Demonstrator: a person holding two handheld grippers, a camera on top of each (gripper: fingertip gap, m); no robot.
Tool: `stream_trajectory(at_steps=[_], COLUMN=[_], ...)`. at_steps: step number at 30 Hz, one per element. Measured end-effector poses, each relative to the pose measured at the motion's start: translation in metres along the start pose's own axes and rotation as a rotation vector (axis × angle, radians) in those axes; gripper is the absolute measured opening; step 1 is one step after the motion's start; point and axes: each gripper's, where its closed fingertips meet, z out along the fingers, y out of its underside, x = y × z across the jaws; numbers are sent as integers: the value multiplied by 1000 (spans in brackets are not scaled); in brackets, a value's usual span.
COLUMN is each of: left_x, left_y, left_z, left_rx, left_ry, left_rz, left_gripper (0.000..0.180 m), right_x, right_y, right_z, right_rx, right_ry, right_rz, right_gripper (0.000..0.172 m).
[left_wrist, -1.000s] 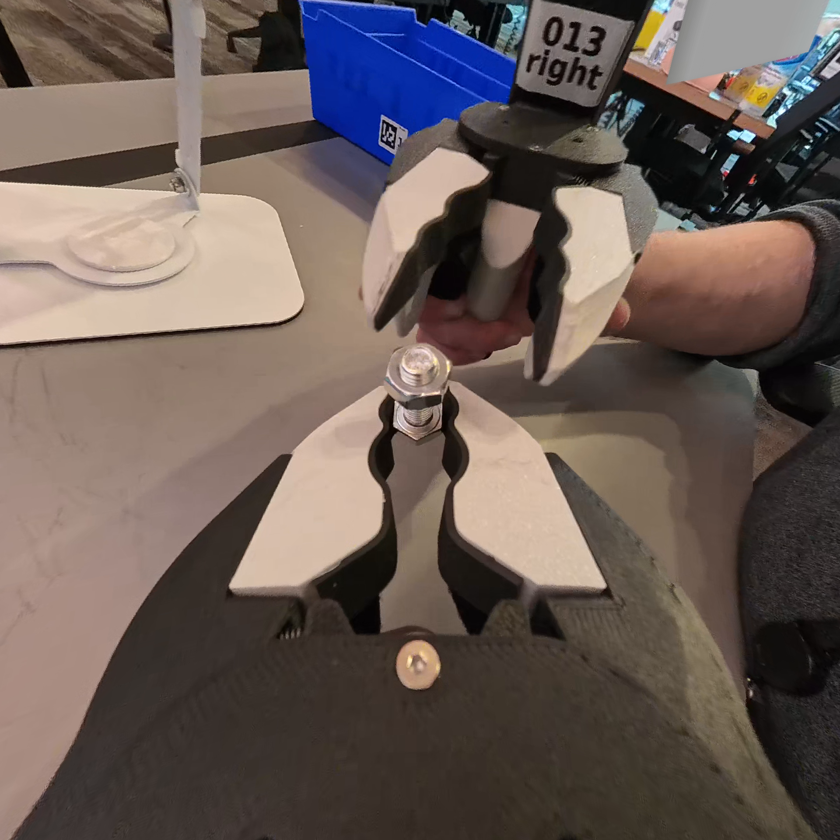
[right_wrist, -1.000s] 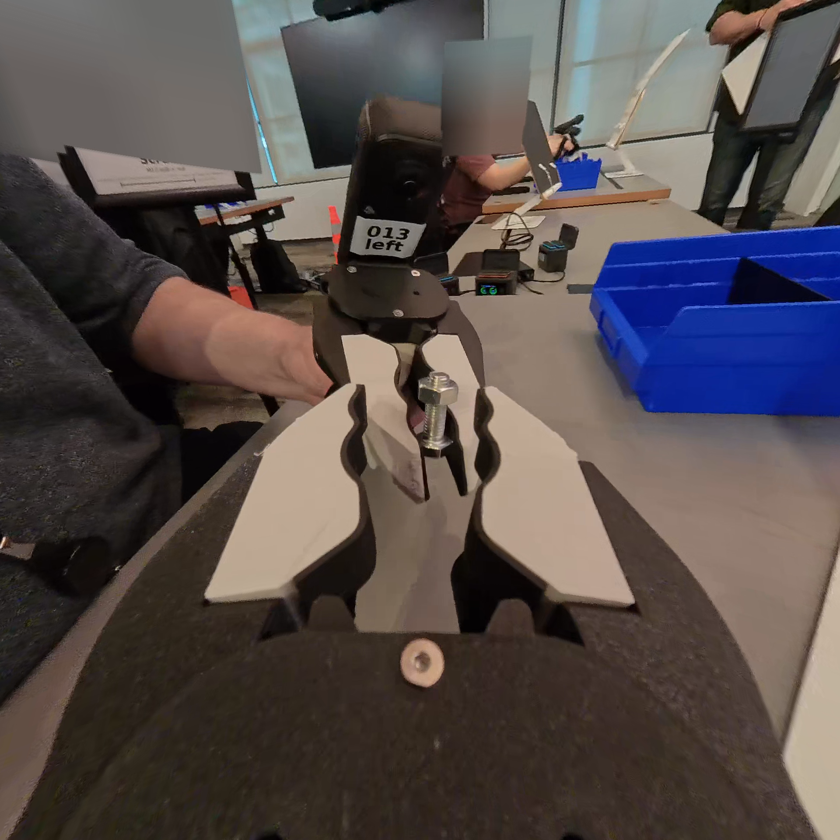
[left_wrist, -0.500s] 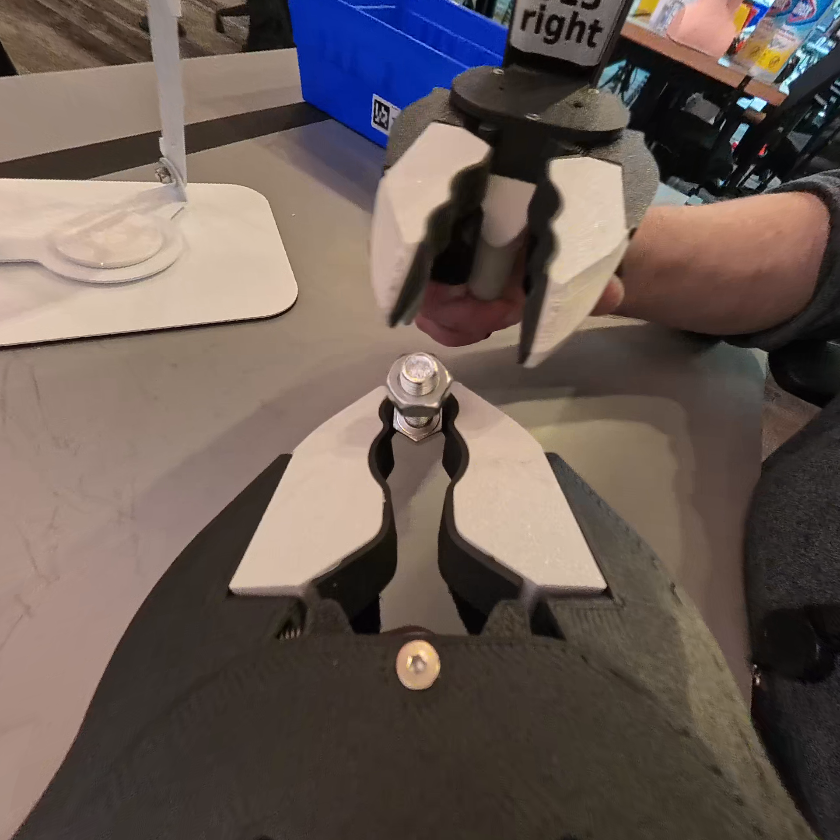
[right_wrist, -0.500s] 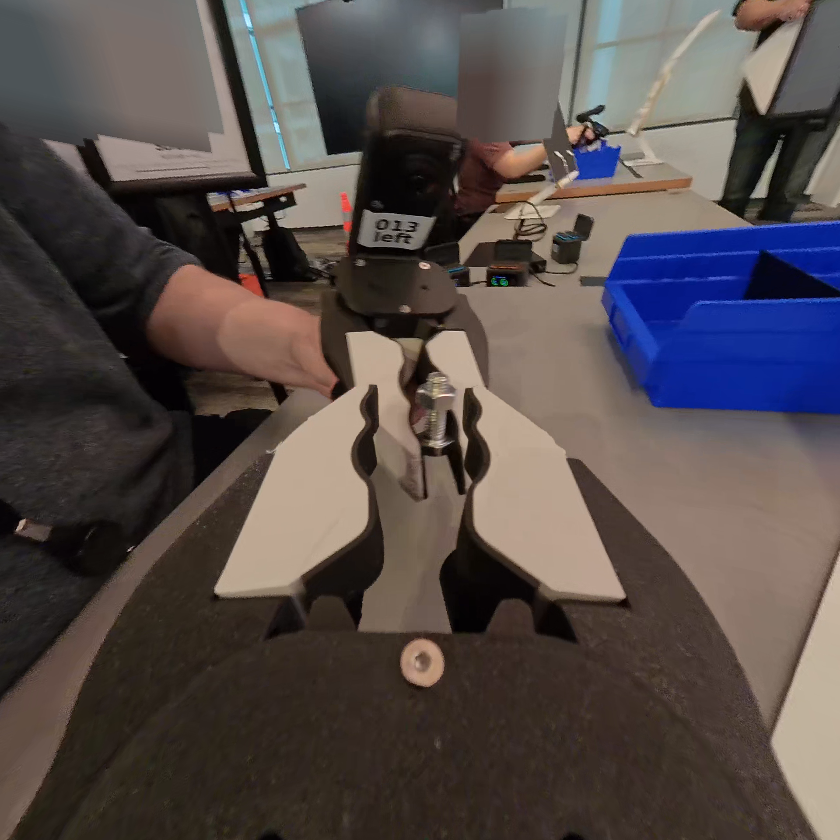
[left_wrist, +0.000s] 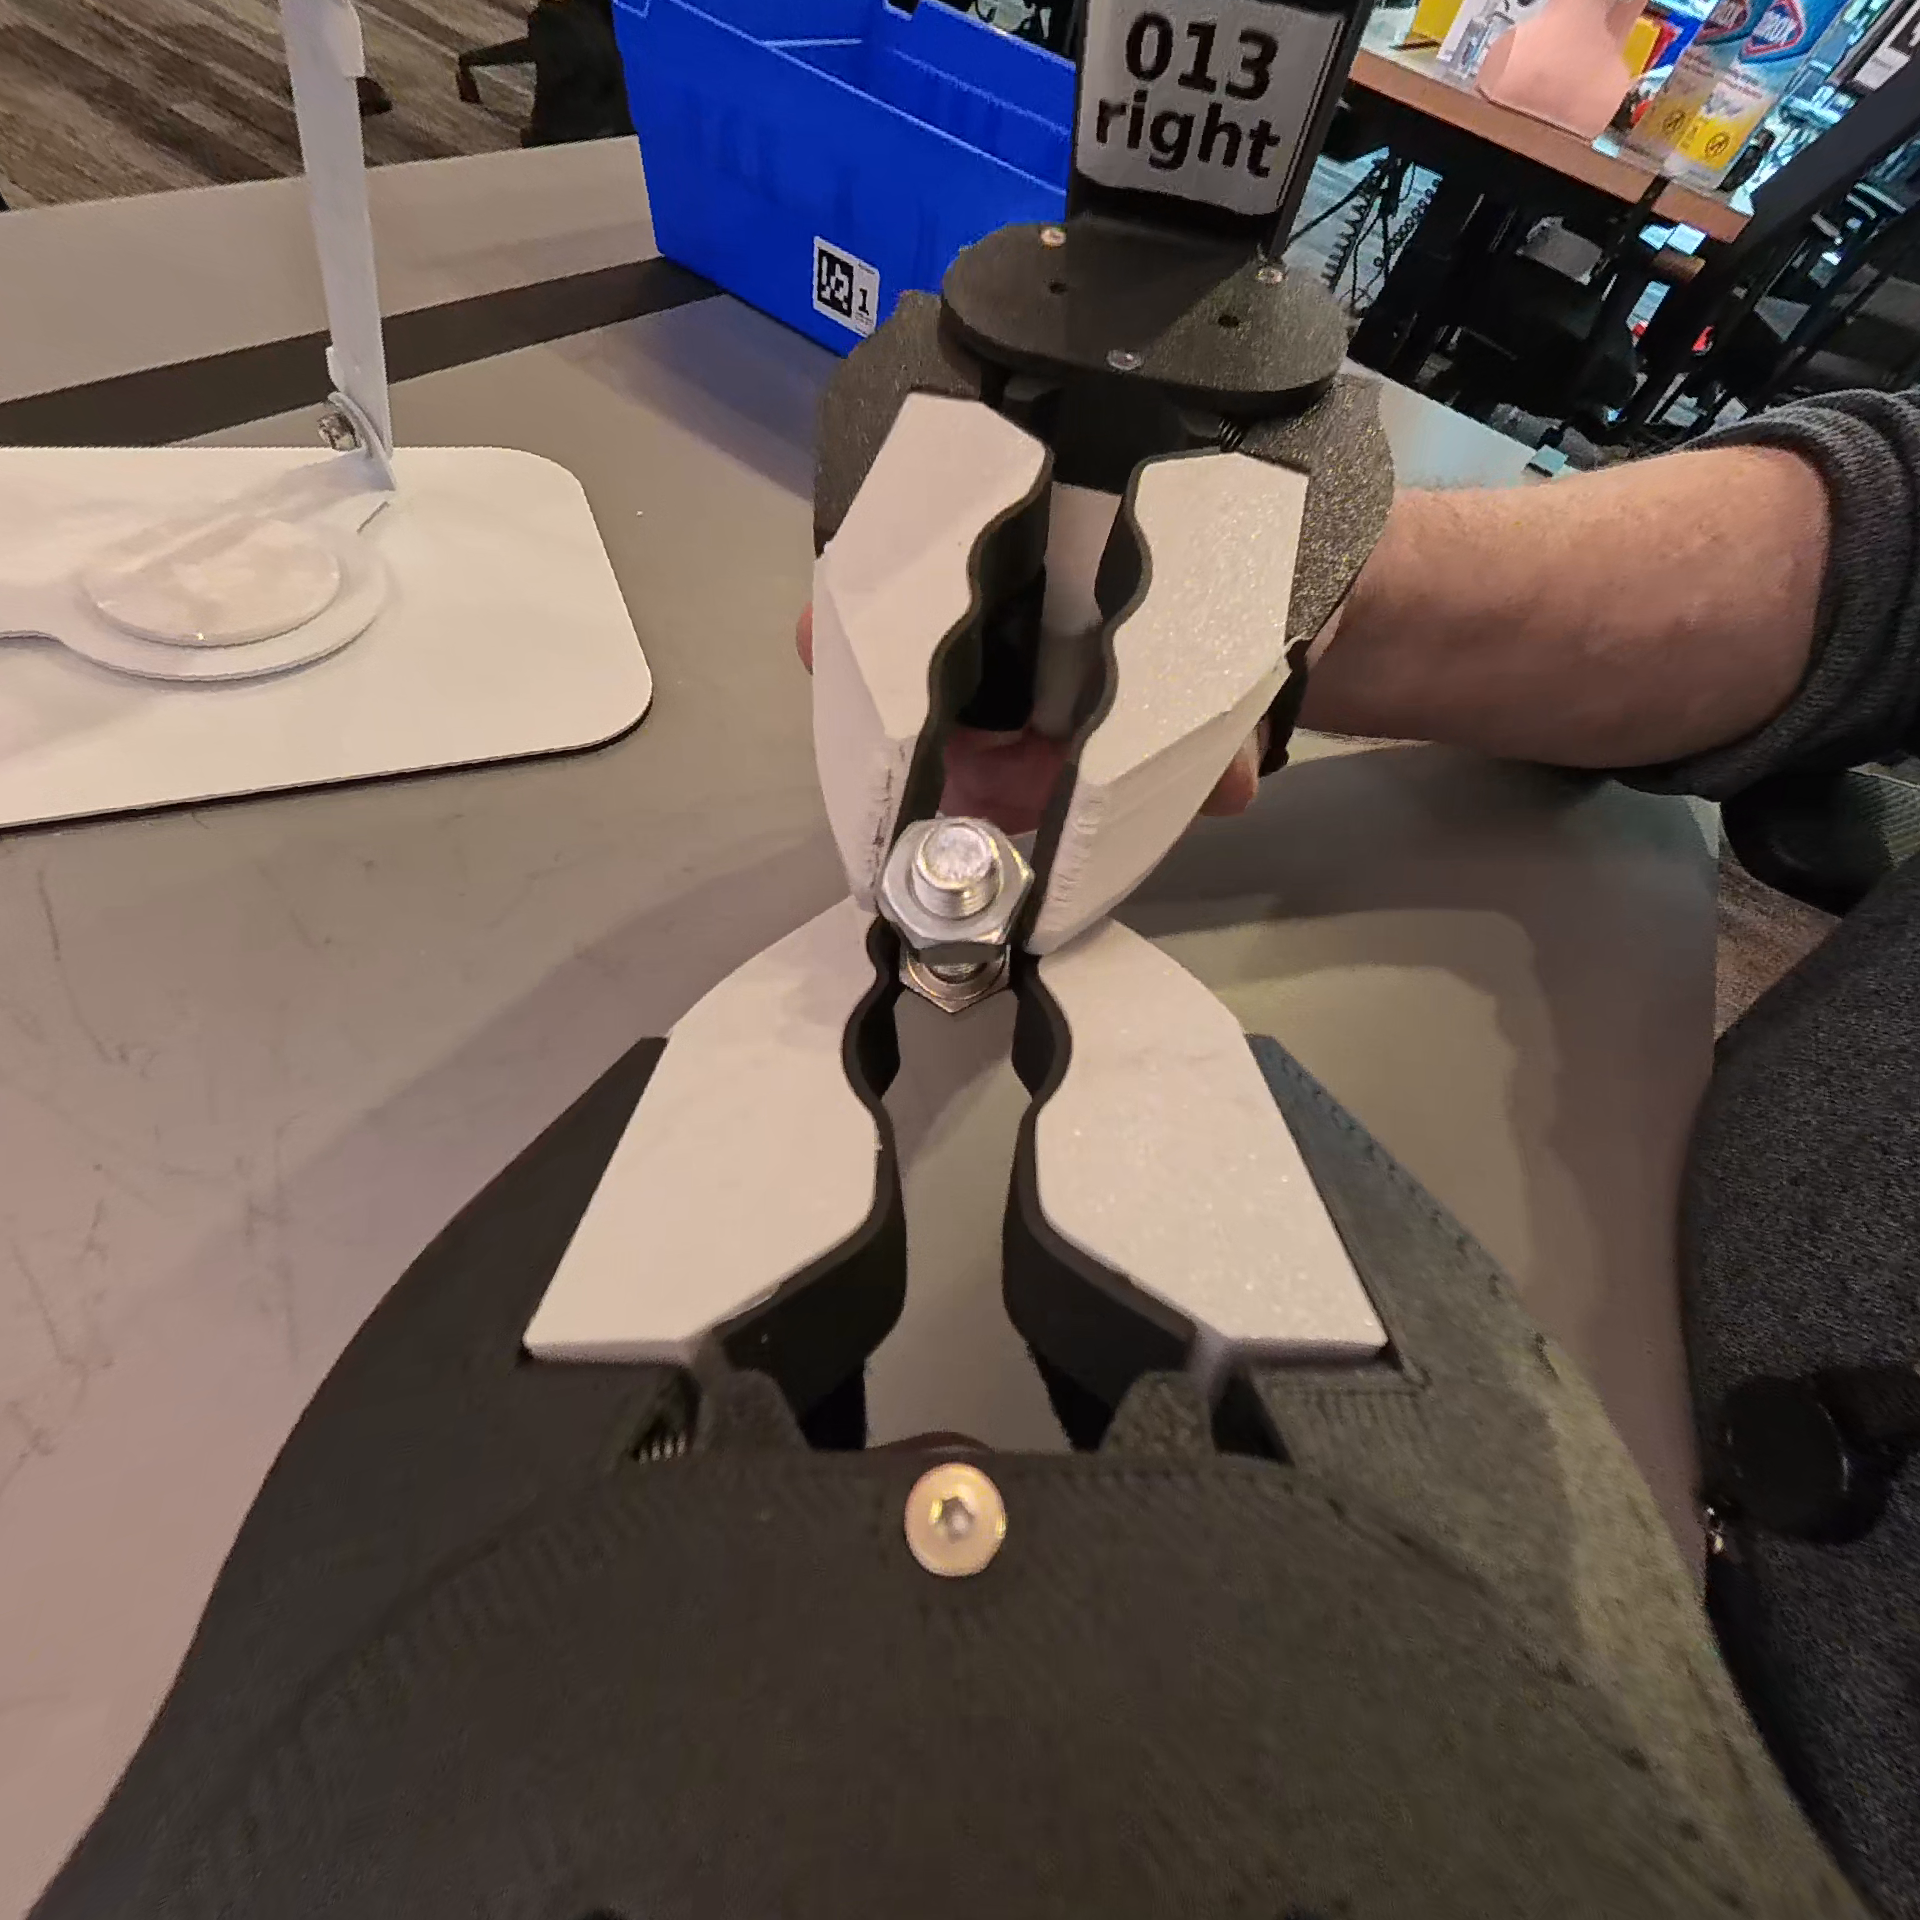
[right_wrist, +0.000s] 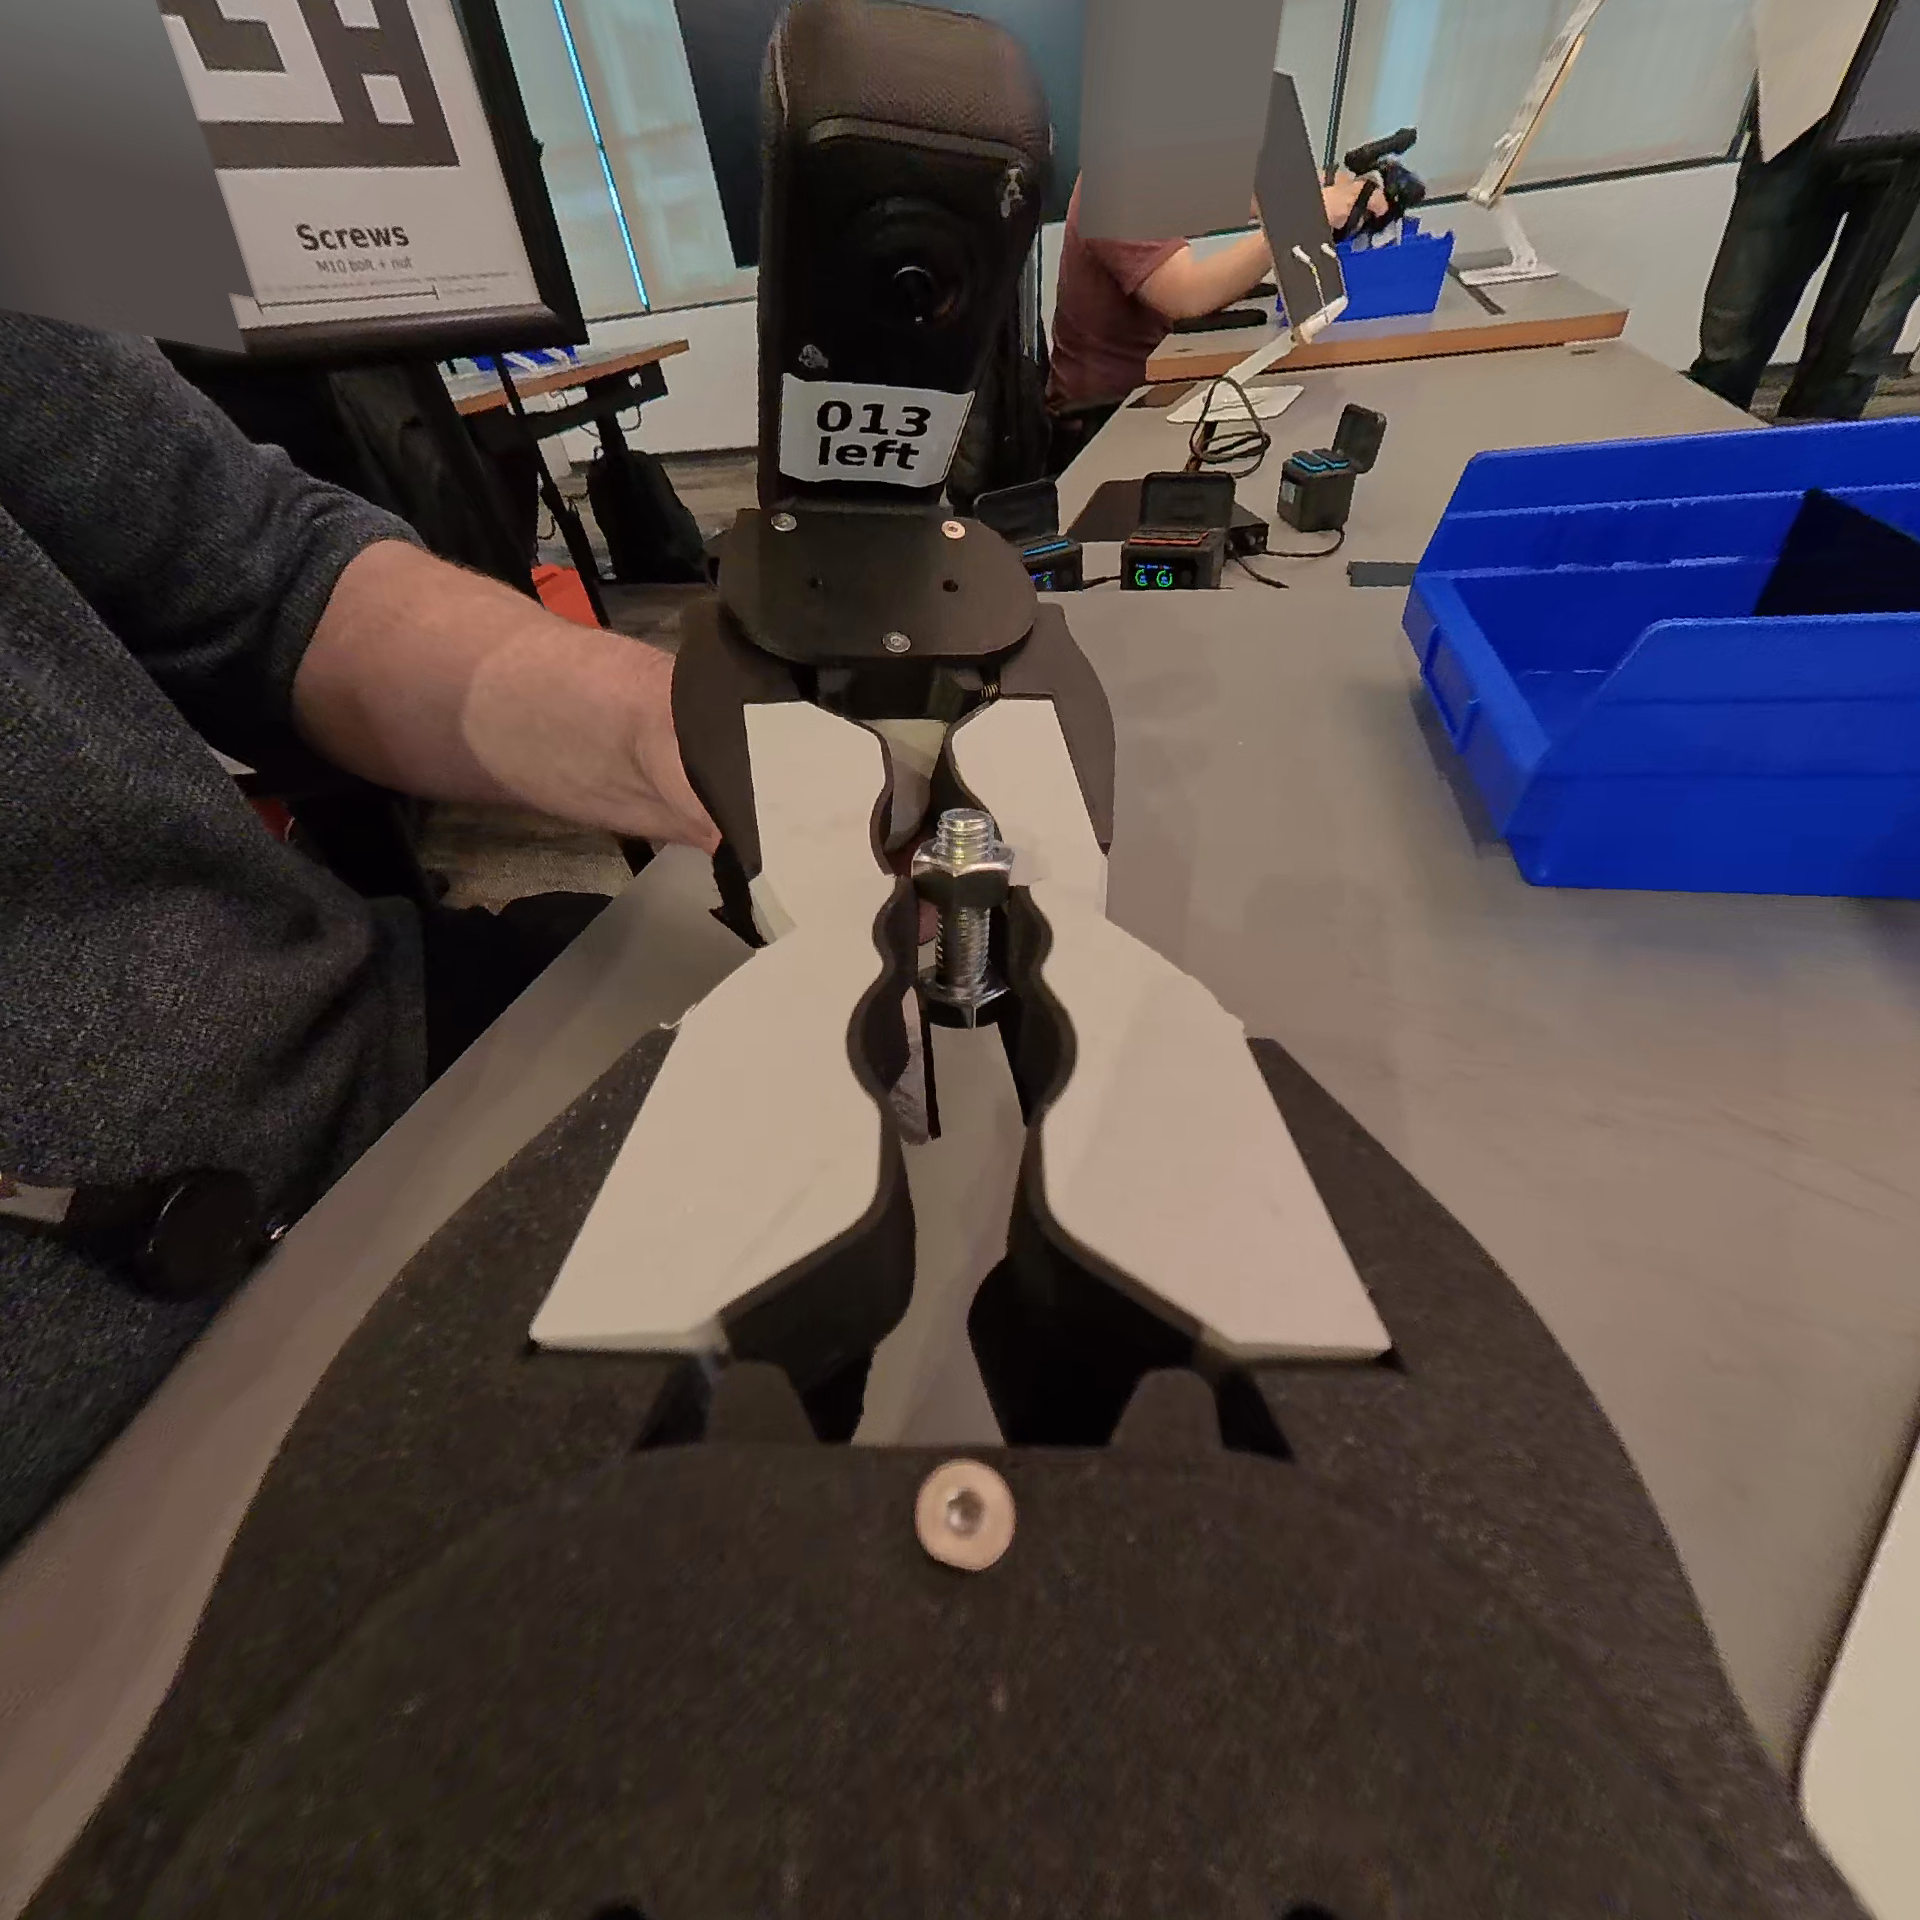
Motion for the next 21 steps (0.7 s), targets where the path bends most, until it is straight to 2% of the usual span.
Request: stream_trajectory(at_steps=[8, 21], left_x=[3, 4], left_y=[-5, -15], left_z=[0, -3], left_rx=[34, 111], left_ry=[25, 45], left_rz=[-18, -35], left_gripper=[18, 30], right_x=[1, 8], right_y=[-4, -12], right_z=[-4, -16], right_rx=[78, 171], right_ry=[5, 37], right_rz=[49, 75], right_gripper=[15, 15])
